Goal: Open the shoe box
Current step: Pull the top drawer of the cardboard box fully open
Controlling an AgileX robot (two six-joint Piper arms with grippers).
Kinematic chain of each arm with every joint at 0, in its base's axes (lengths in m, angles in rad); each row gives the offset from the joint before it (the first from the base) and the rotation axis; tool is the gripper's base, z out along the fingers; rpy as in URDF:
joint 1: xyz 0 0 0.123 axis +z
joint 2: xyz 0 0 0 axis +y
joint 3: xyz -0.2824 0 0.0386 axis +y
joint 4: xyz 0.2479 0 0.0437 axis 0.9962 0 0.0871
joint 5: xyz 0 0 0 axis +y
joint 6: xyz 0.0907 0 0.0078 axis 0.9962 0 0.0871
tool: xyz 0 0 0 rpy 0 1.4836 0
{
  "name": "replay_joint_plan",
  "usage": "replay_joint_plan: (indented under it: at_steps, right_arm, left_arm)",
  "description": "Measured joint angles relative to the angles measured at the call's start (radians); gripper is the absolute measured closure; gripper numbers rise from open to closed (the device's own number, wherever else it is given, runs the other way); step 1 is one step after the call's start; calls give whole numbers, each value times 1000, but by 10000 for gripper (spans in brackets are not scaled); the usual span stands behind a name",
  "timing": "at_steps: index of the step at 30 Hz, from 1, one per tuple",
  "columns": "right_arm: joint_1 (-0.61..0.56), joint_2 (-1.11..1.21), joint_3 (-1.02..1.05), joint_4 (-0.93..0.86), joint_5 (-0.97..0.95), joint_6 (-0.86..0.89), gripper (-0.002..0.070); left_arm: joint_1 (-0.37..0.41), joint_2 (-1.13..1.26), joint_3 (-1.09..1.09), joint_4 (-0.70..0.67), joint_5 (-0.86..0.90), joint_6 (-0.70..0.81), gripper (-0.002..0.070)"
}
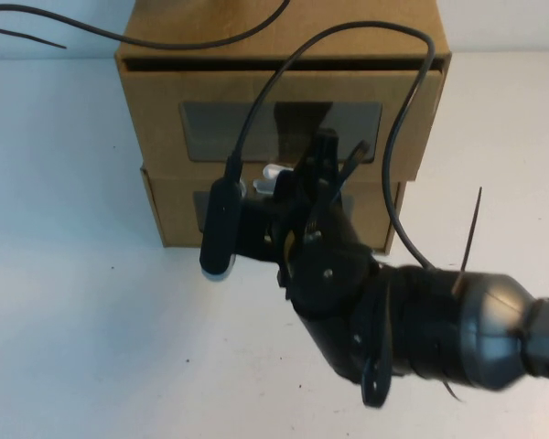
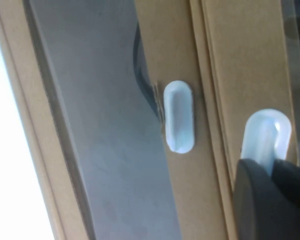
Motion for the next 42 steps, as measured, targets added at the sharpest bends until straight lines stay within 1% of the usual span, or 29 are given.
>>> replay_joint_plan:
  at_steps: [8, 15, 25, 27, 30, 34, 36, 42]
  right_arm:
    - [69, -69, 59, 72, 53, 12, 668]
    - [76, -86, 67, 88, 53, 15, 669]
    - [77, -86, 67, 86, 55, 39, 669]
    - [77, -86, 67, 85, 57, 42, 669]
    - [77, -86, 67, 84, 57, 42, 669]
    - [77, -86, 67, 83, 57, 42, 669]
    - [77, -86, 67, 83, 57, 42, 669]
    - [78, -86, 67, 83, 59, 42, 669]
  left_arm:
    - [0, 2, 0, -21, 0, -4, 679]
    - [0, -2, 0, -25, 0, -4, 679]
    - [0, -157, 9, -62, 11, -21, 679]
    - [0, -199, 47, -62, 11, -31, 679]
    - [0, -276, 185, -60, 11, -26, 679]
    - [0, -361, 383, -52, 11, 34, 679]
    - [0, -382, 445, -52, 11, 55, 679]
    - [0, -359, 513, -52, 9, 77, 679]
